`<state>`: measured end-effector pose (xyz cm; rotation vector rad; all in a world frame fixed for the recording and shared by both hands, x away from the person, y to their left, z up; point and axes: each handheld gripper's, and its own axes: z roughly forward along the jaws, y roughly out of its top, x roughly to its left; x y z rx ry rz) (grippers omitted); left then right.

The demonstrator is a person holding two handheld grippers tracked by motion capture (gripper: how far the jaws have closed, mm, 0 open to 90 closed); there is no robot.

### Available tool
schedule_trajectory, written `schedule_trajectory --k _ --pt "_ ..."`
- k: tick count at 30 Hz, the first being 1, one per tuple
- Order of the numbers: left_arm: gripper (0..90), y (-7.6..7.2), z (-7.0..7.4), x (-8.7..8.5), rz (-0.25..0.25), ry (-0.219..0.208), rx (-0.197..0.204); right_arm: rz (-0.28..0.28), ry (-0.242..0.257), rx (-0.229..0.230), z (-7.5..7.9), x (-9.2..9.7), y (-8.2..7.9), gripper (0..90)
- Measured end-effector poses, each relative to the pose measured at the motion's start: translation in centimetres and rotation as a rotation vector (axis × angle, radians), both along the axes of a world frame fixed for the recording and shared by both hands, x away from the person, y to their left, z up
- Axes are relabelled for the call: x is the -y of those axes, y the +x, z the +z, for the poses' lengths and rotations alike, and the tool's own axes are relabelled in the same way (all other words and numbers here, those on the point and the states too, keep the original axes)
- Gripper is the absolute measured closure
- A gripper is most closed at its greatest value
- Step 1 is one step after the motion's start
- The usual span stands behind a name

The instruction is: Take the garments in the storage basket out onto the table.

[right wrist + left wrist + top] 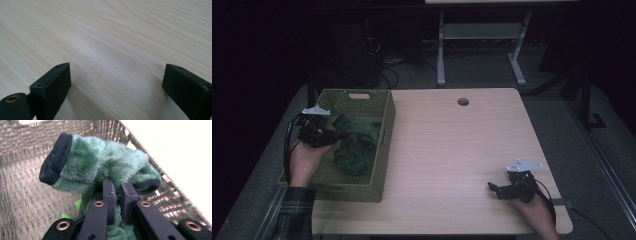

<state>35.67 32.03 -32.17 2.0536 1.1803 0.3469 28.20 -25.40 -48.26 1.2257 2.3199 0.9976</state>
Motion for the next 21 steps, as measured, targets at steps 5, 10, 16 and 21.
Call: schedule_trajectory --k 5,10,16,21 --pt "84.2 -0.5 1.6 0.0 -0.015 -0.038 0.039 0.0 0.0 0.0 0.0 0.0 0.0 8.0" --pt "84.2 -0.9 3.0 0.1 -0.033 -0.076 0.078 0.0 0.0 0.0 0.0 0.0 0.0 8.0" --pt "84.2 -1.4 4.9 0.4 -0.051 -0.09 0.121 -0.001 0.001 0.0 0.0 0.0 0.0 8.0" --pt "84.3 -1.5 6.4 0.5 -0.055 -0.103 0.153 -0.001 0.001 0.0 0.0 0.0 0.0 8.0"
